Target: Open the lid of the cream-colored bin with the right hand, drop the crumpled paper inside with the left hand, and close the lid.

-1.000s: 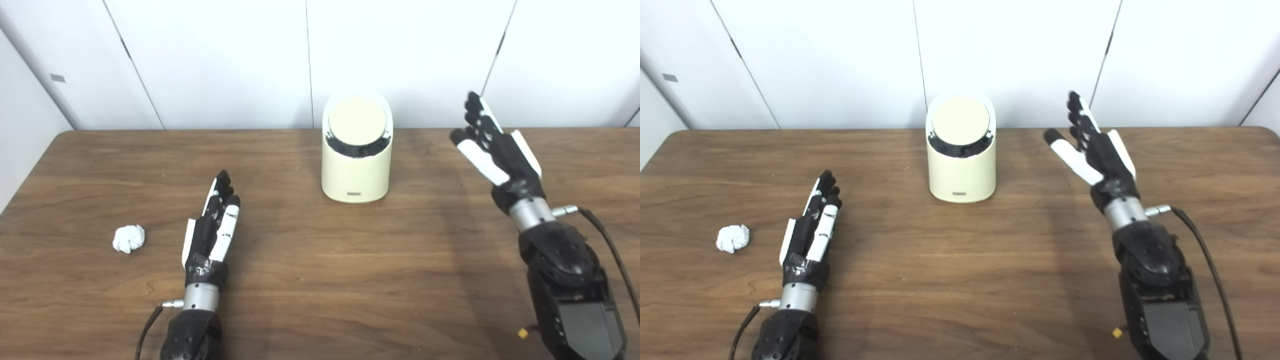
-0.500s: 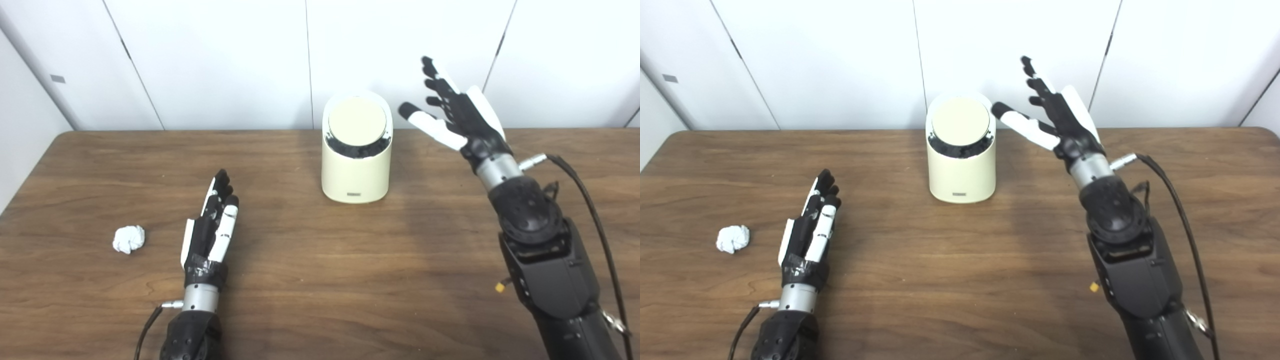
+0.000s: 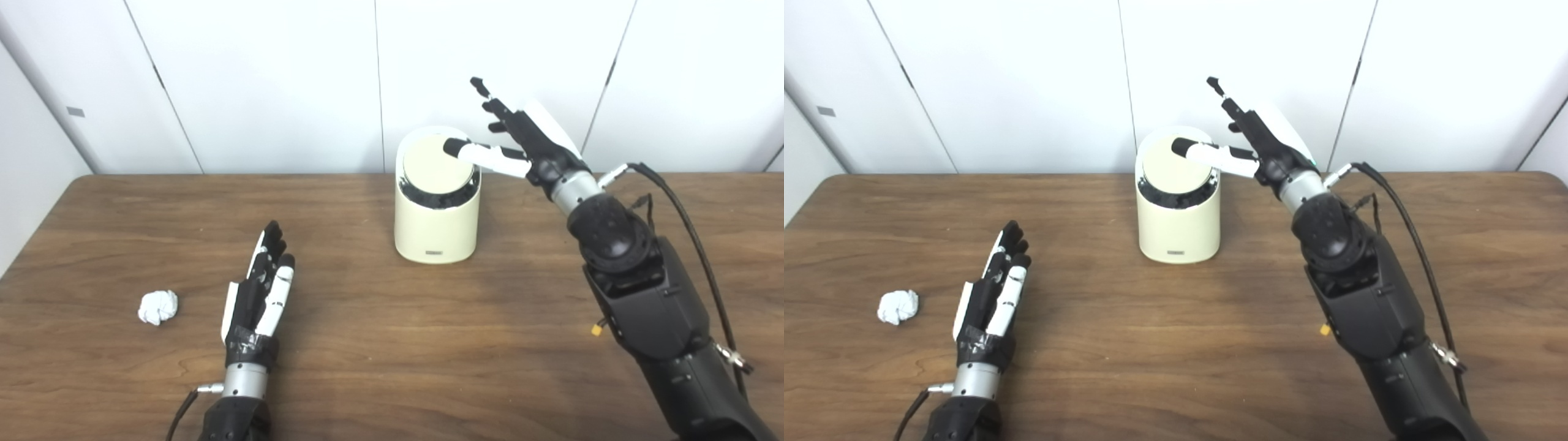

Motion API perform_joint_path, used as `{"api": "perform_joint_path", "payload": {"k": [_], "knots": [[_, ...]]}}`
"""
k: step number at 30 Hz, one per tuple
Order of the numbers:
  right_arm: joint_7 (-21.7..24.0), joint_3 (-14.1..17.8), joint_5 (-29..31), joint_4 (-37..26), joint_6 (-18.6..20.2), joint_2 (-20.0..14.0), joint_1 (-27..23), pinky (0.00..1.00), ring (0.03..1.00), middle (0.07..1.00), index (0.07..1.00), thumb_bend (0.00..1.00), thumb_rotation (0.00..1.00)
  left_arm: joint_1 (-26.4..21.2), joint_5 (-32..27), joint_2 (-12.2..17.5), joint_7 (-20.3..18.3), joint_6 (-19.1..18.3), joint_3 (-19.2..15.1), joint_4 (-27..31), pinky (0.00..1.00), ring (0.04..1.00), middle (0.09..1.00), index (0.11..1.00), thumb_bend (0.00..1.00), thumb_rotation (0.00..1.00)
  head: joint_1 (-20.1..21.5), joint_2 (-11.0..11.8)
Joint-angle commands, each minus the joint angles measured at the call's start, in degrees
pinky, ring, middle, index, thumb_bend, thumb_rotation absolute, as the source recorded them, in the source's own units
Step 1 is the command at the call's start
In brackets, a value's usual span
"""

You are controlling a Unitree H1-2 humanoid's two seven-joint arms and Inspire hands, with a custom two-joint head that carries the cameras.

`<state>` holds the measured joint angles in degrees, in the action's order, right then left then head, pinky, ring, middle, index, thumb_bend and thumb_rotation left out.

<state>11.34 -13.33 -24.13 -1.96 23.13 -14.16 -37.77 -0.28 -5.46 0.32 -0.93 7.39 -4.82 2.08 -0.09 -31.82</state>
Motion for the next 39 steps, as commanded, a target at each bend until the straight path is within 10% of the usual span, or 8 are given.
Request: {"api": "perform_joint_path", "payload": {"k": [1,12,39], "knots": [[-0.3,0.3,-0.7,-0.6,-1.8,-0.5,-3.4,0.9,0.966,0.982,0.971,0.81,0.77,1.4,-0.5,-0.7,-0.4,0.8,0.7,-1.7,1.0,1.0,1.0,1.0,0.37,0.61,-0.1,0.0],[-1.1,-0.9,-2.4,4.6,-4.7,-0.6,-5.6,0.91,0.977,0.993,0.995,0.77,0.55,1.2,-2.1,-1.7,-0.1,0.3,0.3,-1.8,1.0,1.0,1.0,1.0,0.26,0.73,0.1,-0.3],[-1.1,-4.5,-5.5,14.4,-6.5,1.6,-11.9,0.88,0.948,0.979,0.983,0.78,0.51,1.1,-2.0,-2.0,-0.6,0.0,1.4,-1.4,1.0,1.0,1.0,1.0,0.24,0.89,-0.6,-1.4]]}}
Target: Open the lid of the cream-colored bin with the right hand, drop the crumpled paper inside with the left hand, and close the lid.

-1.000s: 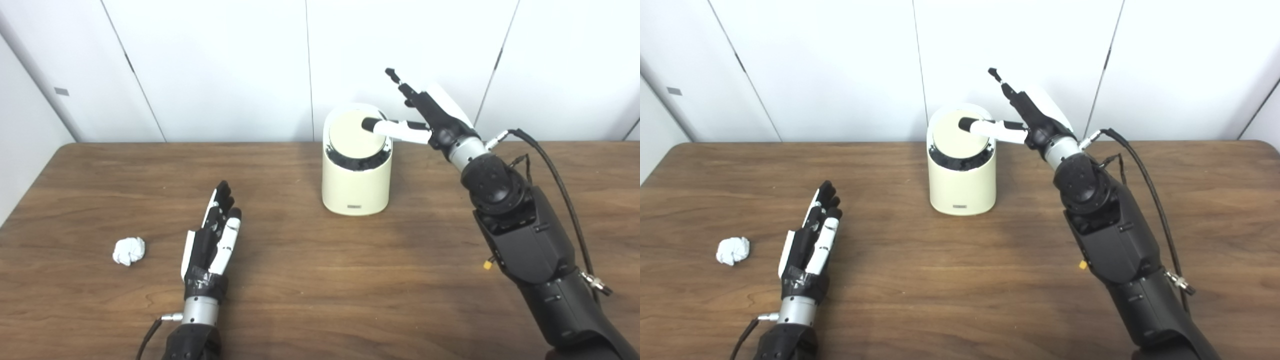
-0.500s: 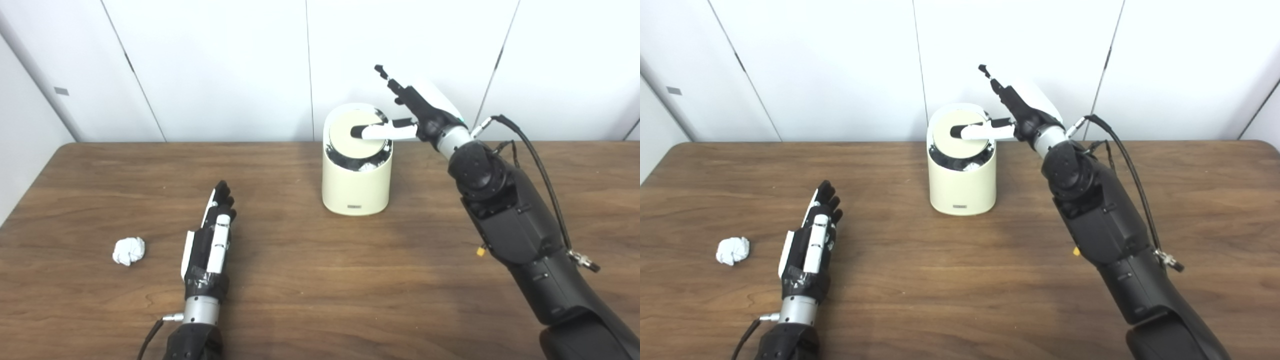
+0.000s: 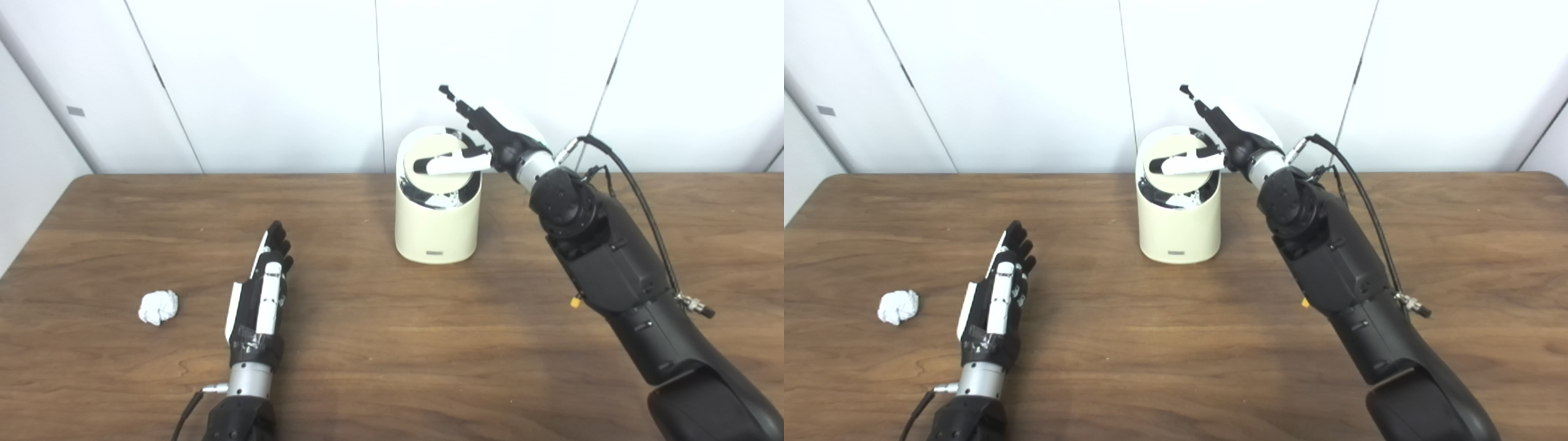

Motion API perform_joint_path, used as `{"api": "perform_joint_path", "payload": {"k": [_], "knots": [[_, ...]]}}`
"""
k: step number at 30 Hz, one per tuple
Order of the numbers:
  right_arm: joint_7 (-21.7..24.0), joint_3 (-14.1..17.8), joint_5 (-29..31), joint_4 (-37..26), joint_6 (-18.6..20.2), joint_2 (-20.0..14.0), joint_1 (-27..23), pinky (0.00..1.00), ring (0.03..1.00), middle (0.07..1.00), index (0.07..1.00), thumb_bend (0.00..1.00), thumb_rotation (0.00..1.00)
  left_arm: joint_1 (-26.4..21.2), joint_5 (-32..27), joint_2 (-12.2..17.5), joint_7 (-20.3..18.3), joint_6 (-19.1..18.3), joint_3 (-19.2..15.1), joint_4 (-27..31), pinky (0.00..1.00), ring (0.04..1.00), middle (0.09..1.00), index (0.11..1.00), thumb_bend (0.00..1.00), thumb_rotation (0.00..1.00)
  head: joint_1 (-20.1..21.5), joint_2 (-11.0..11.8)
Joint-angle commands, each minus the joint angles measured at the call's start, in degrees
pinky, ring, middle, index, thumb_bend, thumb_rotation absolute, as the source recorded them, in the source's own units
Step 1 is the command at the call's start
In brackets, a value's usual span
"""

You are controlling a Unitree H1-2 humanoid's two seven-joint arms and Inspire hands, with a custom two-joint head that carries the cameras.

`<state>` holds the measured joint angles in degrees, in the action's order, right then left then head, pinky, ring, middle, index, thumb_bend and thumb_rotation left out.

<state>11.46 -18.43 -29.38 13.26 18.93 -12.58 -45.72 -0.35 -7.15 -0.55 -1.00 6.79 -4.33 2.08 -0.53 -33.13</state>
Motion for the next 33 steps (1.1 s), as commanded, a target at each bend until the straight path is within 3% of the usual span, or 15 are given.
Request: {"api": "perform_joint_path", "payload": {"k": [1,10,26,33], "knots": [[-1.3,0.8,-0.2,-0.7,-2.5,0.1,-3.9,0.88,0.948,0.979,0.983,0.78,0.51,1.2,-0.2,-1.1,-0.4,0.4,1.0,-1.3,1.0,1.0,1.0,1.0,0.24,0.89,-0.2,-0.1],[-1.3,1.7,0.1,-0.9,-2.5,-0.1,-3.2,0.86,0.946,0.981,0.995,0.77,0.44,1.2,-0.2,-1.2,0.1,0.3,0.9,-1.1,1.0,1.0,1.0,0.992,0.27,0.88,-0.1,-0.7],[-1.1,1.9,-0.6,-1.2,-2.9,-1.8,-2.0,0.85,0.928,0.961,0.983,0.83,0.52,1.4,-0.7,-1.1,0.1,-1.1,0.7,0.0,1.0,1.0,1.0,0.996,0.29,0.86,0.5,-1.6],[-0.4,0.9,-1.4,-1.2,-2.6,-2.4,-2.0,0.85,0.93,0.96,0.982,0.8,0.49,1.3,-0.7,-0.9,-0.1,-0.7,0.7,-0.1,1.0,1.0,1.0,0.997,0.29,0.87,0.6,-1.9]]}}
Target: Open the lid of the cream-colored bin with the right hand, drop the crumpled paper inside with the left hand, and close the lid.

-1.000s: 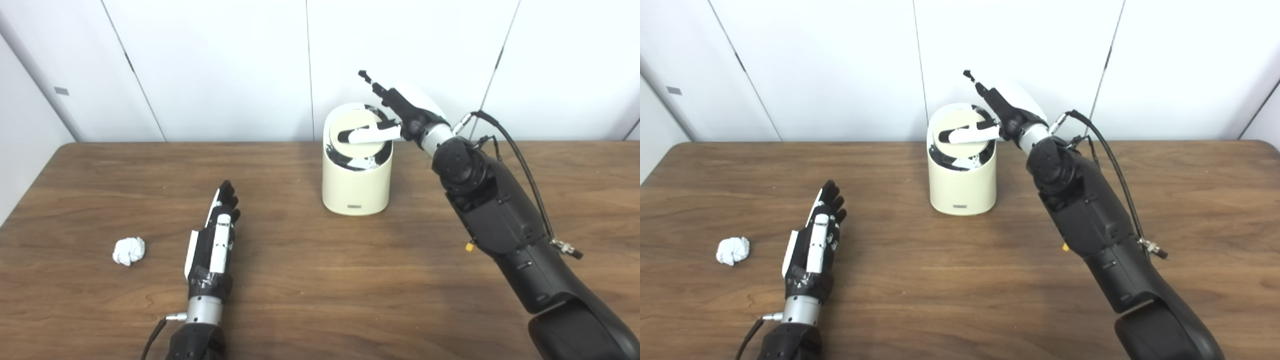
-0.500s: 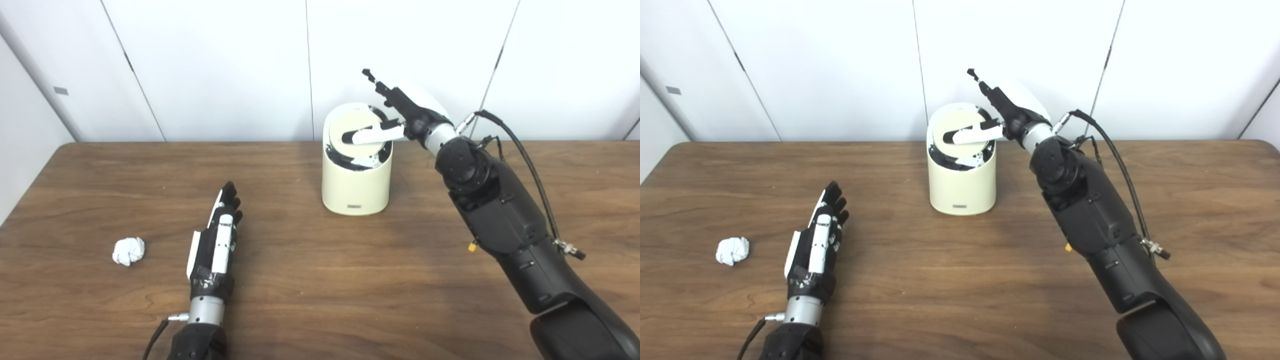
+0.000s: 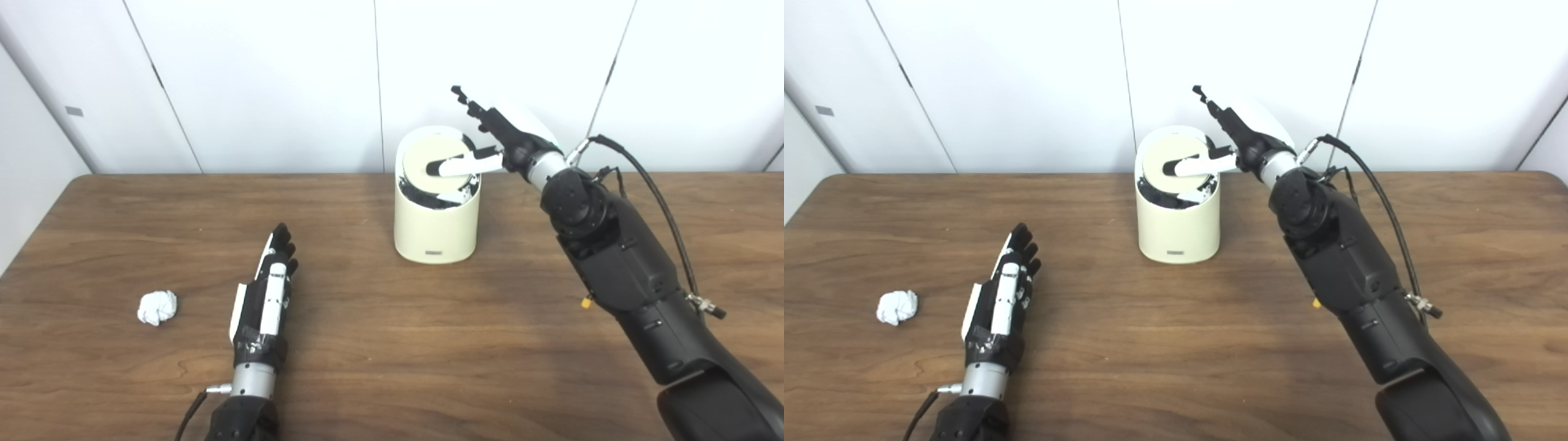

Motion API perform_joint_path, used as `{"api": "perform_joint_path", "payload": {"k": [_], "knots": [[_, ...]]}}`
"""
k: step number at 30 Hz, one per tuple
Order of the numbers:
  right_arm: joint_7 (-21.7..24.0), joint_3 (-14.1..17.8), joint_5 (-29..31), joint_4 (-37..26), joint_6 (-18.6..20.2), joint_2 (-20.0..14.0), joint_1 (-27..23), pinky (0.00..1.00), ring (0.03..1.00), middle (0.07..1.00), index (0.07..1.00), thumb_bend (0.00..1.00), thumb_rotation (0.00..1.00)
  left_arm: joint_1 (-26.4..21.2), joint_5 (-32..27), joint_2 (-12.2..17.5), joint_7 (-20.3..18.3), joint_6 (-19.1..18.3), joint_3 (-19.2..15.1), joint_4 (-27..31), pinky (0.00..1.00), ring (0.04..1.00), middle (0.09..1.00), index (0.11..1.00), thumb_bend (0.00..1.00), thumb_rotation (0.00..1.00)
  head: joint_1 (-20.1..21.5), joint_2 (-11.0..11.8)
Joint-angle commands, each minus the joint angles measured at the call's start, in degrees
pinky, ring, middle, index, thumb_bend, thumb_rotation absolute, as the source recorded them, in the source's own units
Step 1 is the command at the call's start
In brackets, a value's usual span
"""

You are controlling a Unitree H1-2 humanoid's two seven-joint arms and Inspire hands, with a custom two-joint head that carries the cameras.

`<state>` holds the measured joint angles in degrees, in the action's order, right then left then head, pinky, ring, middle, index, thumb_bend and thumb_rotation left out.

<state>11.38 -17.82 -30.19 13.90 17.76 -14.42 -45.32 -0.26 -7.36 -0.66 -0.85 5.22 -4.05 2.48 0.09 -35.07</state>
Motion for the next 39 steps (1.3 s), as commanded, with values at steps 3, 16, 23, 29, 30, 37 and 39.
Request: {"api": "perform_joint_path", "payload": {"k": [3,16,23,29,30,37,39], "knots": [[-0.3,0.0,-1.0,-1.4,-1.6,-0.5,-2.5,0.86,0.929,0.959,0.98,0.79,0.46,1.3,-0.3,-0.7,-0.2,1.0,0.4,-0.6,1.0,1.0,1.0,0.992,0.29,0.87,0.0,0.0],[-0.3,-1.7,-2.0,0.2,-3.5,-1.1,-2.7,0.94,0.944,0.957,0.971,0.8,0.38,1.3,-0.3,-0.9,0.1,0.3,0.4,-0.1,1.0,1.0,1.0,0.991,0.29,0.88,0.0,-0.2],[0.1,-2.4,-2.8,-0.4,-3.5,-1.2,-2.5,0.98,0.958,0.963,0.969,0.8,0.32,1.4,-0.4,-1.2,0.3,0.1,0.4,0.5,1.0,1.0,0.999,0.986,0.29,0.88,0.0,-0.8],[-0.2,-2.6,-3.1,0.0,-3.9,-1.6,-2.5,0.98,0.957,0.96,0.965,0.81,0.27,1.2,-0.4,-1.2,0.2,1.6,0.3,-0.4,1.0,0.999,1.0,0.986,0.29,0.88,-0.2,-1.1],[-0.2,-2.7,-3.1,0.1,-4.1,-1.7,-2.5,0.98,0.955,0.959,0.964,0.81,0.26,1.1,-0.3,-1.2,0.2,1.8,0.3,-0.5,1.0,0.996,0.999,0.986,0.3,0.88,-0.2,-1.2],[0.4,-2.1,-3.0,0.2,-3.5,-1.8,-2.0,0.96,0.95,0.955,0.962,0.79,0.22,1.2,-0.7,-1.4,0.3,1.0,0.2,0.2,1.0,0.997,0.994,0.982,0.31,0.85,-0.3,-1.3],[0.8,-1.9,-2.7,0.0,-2.9,-1.7,-1.9,0.95,0.95,0.956,0.964,0.78,0.22,1.4,-0.6,-1.4,0.3,0.5,0.3,0.7,1.0,0.999,0.998,0.987,0.3,0.85,-0.3,-1.3]]}}
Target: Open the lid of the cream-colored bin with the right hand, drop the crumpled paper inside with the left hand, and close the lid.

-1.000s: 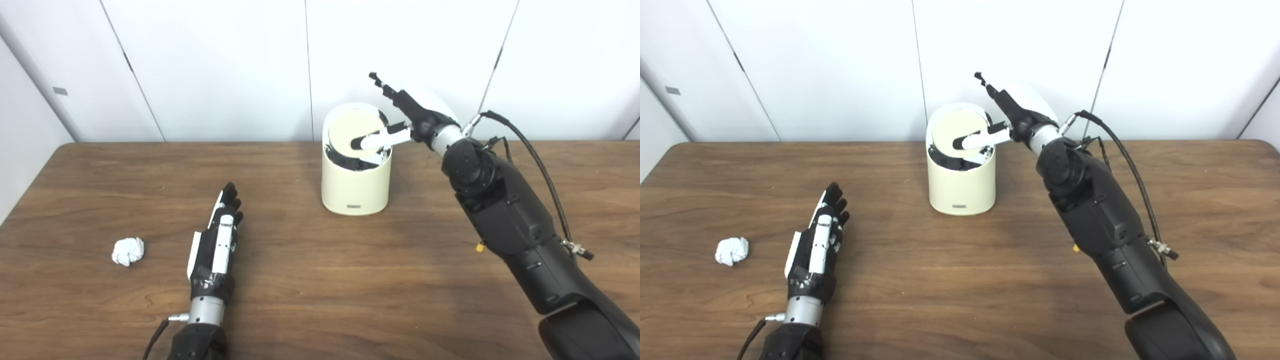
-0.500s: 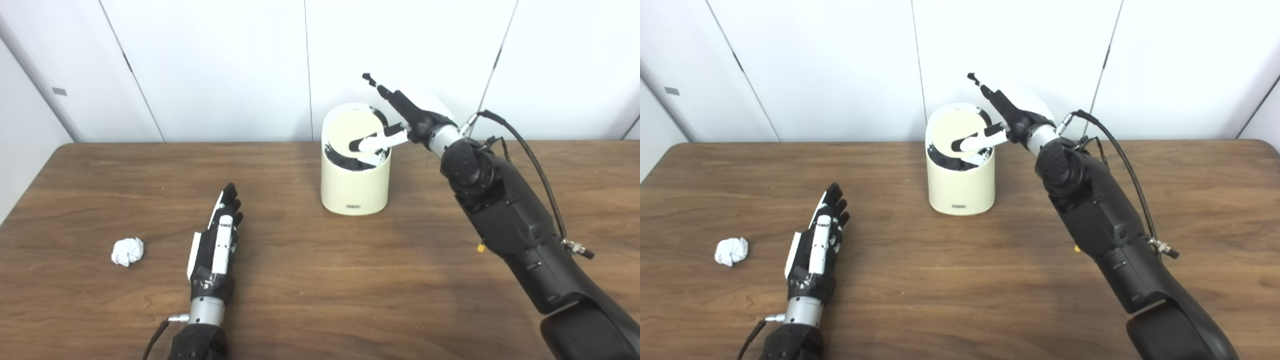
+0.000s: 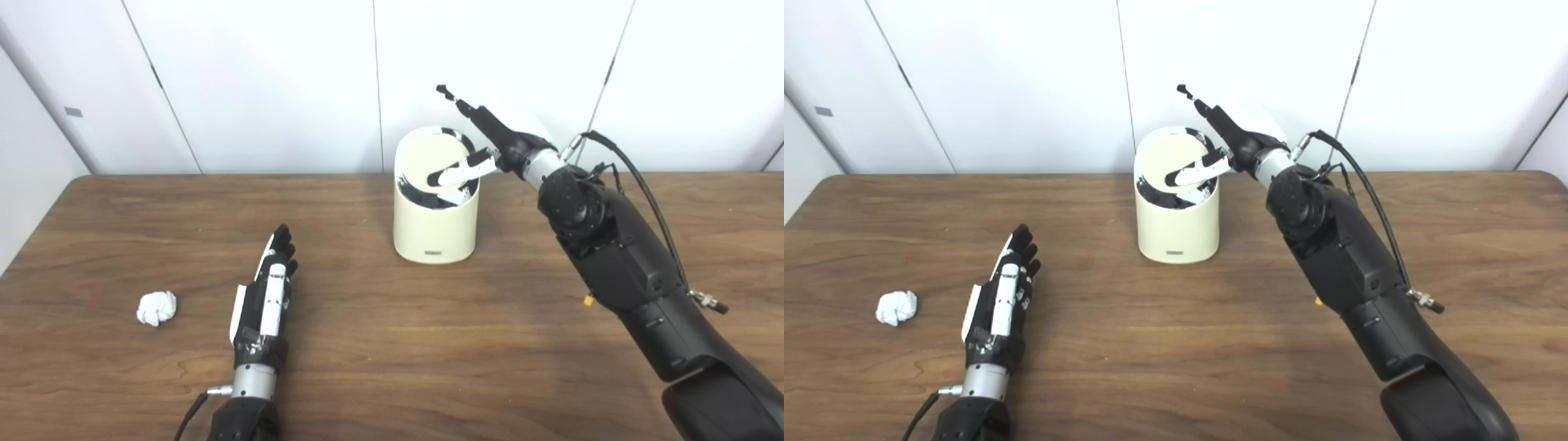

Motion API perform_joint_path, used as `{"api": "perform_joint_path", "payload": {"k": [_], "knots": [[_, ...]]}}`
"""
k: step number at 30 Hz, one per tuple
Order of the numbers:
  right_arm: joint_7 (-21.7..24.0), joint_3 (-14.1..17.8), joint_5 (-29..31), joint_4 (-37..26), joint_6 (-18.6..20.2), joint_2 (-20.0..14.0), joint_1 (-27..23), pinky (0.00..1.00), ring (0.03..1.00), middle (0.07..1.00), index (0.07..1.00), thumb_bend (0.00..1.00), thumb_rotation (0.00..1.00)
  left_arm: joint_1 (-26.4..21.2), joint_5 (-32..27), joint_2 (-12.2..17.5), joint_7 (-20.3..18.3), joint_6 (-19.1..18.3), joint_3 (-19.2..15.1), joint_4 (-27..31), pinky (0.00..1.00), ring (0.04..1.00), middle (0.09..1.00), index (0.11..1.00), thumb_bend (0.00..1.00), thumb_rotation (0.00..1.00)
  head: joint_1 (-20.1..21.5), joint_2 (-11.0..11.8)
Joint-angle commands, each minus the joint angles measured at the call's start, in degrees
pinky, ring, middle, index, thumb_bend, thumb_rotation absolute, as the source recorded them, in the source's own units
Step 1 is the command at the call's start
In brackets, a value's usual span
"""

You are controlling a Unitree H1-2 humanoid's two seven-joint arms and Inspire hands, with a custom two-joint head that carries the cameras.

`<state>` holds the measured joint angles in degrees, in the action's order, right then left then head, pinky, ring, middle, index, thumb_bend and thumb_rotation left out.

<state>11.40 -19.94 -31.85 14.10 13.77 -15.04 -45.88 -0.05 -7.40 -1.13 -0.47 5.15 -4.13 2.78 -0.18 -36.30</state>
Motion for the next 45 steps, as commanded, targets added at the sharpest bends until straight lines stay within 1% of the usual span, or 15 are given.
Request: {"api": "perform_joint_path", "payload": {"k": [1,5,7,8,9,11,13,18,22,24,30,37,42,44,45], "knots": [[1.0,0.3,-1.0,-0.4,1.2,-1.0,-1.3,0.95,0.949,0.956,0.965,0.77,0.22,1.3,-0.5,-0.9,-0.1,0.3,0.5,0.6,1.0,1.0,0.999,0.988,0.29,0.86,-0.1,-0.3],[1.8,0.8,-0.4,-1.3,2.8,-0.6,-1.2,0.95,0.949,0.959,0.967,0.76,0.24,1.3,-0.3,-1.1,0.2,-0.3,0.4,1.1,1.0,1.0,1.0,0.988,0.28,0.87,-0.1,-0.4],[2.5,1.7,0.8,-2.3,4.7,0.1,-1.2,0.89,0.938,0.958,0.965,0.7,0.4,1.3,-0.4,-1.3,0.5,-0.4,0.2,1.1,1.0,0.994,0.991,0.978,0.29,0.87,-0.1,-0.5],[2.8,2.5,1.9,-2.6,5.3,0.6,-1.2,0.87,0.936,0.957,0.964,0.68,0.43,1.3,-0.5,-1.4,0.5,-0.3,0.1,0.9,1.0,0.992,0.989,0.976,0.3,0.86,-0.1,-0.5],[3.0,3.9,3.9,-3.1,6.3,1.5,-1.3,0.83,0.924,0.958,0.964,0.67,0.52,1.3,-0.5,-1.4,0.5,-0.1,0.1,0.7,1.0,0.992,0.988,0.974,0.3,0.86,-0.1,-0.6],[3.5,5.9,6.6,-3.6,7.8,2.8,-1.5,0.81,0.918,0.955,0.957,0.64,0.56,1.2,-0.5,-1.3,0.3,0.1,0.1,0.5,1.0,0.992,0.989,0.976,0.31,0.86,0.0,-0.6],[4.1,6.7,7.5,-4.3,9.1,3.3,-1.9,0.8,0.91,0.947,0.954,0.62,0.64,1.1,-0.2,-1.1,0.4,0.0,0.0,0.4,1.0,0.992,0.989,0.974,0.31,0.86,0.0,-0.6],[6.1,9.1,10.9,-6.9,13.0,5.2,-2.6,0.87,0.931,0.944,0.942,0.55,0.86,1.0,-0.3,-0.9,0.5,-0.2,-0.2,0.2,0.99,0.985,0.983,0.965,0.3,0.84,0.2,-0.5],[7.1,11.8,11.9,-7.4,13.1,7.0,-2.2,0.94,0.969,0.973,0.94,0.54,0.93,1.1,-0.6,-0.8,0.4,-0.1,-0.4,0.1,0.99,0.987,0.986,0.966,0.31,0.82,0.2,-0.5],[7.3,13.1,12.7,-7.6,13.1,7.7,-2.0,0.98,0.975,0.976,0.965,0.53,0.99,1.1,-0.7,-0.8,0.3,0.1,-0.5,0.1,0.99,0.983,0.984,0.964,0.3,0.81,0.4,-0.4],[7.1,15.0,13.0,-8.3,13.1,7.5,-1.0,0.97,0.966,0.969,0.963,0.5,1.0,1.0,-1.5,-0.6,0.0,0.0,-0.9,0.2,1.0,0.984,0.989,0.973,0.28,0.81,0.9,-0.3],[7.3,17.3,13.9,-10.7,13.1,6.3,1.4,0.99,0.976,0.974,0.959,0.5,1.0,1.0,-2.1,0.1,-0.5,0.1,-0.8,0.2,1.0,1.0,1.0,0.983,0.27,0.82,1.4,-0.4],[9.6,21.6,15.5,-14.5,13.2,6.5,4.6,1.0,0.998,0.997,0.98,0.46,1.0,1.0,-2.3,0.3,-0.4,-0.5,-0.9,0.4,1.0,1.0,1.0,0.985,0.28,0.83,1.9,-0.3],[9.2,20.7,12.7,-16.3,13.1,5.2,5.9,0.99,0.985,0.983,0.967,0.45,1.0,1.0,-2.3,0.5,-0.6,-0.3,-0.8,0.2,1.0,1.0,1.0,0.984,0.28,0.83,2.1,-0.4],[8.9,20.0,11.7,-17.0,13.1,4.5,6.4,0.96,0.956,0.961,0.948,0.47,1.0,1.0,-2.2,0.5,-0.5,-0.3,-0.8,0.2,1.0,1.0,1.0,0.983,0.29,0.82,2.2,-0.4]]}}
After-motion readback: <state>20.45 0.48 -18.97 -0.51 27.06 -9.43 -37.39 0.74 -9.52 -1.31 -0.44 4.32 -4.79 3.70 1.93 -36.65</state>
